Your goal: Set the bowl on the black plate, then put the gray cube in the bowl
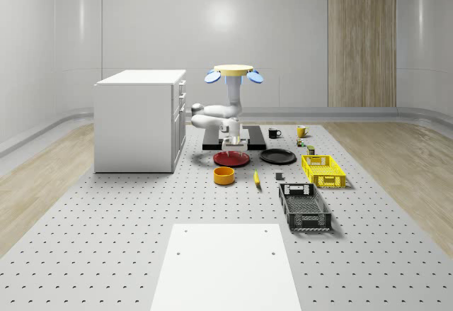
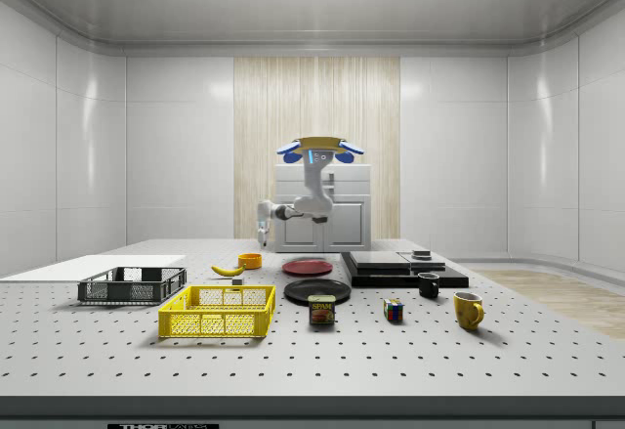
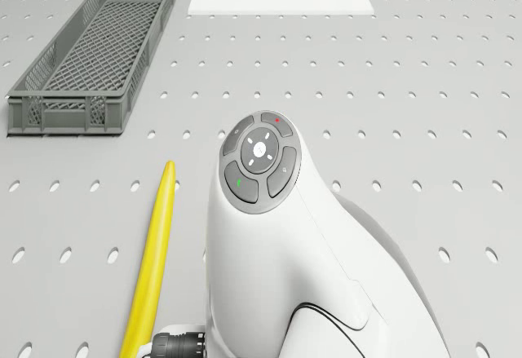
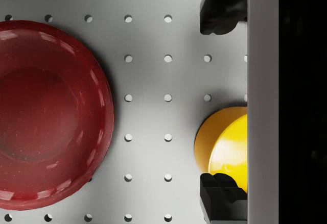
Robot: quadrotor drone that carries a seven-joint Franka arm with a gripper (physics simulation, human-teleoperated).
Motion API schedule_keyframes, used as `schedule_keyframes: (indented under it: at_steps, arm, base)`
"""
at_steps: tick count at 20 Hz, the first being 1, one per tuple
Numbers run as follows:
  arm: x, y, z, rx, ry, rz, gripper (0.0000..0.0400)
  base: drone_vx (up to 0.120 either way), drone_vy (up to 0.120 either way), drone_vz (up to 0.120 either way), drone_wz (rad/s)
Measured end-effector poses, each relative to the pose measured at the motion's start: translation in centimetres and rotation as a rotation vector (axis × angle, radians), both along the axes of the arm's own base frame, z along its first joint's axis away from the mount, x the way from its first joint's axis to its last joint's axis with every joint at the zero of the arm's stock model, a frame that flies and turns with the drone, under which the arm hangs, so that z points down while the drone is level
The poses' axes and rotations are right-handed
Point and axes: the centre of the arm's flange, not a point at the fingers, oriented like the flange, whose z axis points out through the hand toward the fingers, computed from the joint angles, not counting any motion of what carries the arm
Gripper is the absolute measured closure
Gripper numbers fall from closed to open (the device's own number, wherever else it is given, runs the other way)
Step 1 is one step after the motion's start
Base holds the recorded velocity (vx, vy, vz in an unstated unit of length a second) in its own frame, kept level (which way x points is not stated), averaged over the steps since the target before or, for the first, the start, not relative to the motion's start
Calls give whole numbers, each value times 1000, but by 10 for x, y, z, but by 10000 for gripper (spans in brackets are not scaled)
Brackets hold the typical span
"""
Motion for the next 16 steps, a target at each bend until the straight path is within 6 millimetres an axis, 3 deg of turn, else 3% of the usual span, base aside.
schedule_keyframes:
  at_steps: [3, 11, 16]
  arm:
    - [0, 0, 0, 0, 0, 0, 0]
    - [0, 0, 0, 0, 0, 0, 0]
    - [0, 0, 0, 0, 0, 0, 0]
  base:
    - [120, 0, -27, 0]
    - [120, 0, -120, 0]
    - [112, -40, 0, 0]
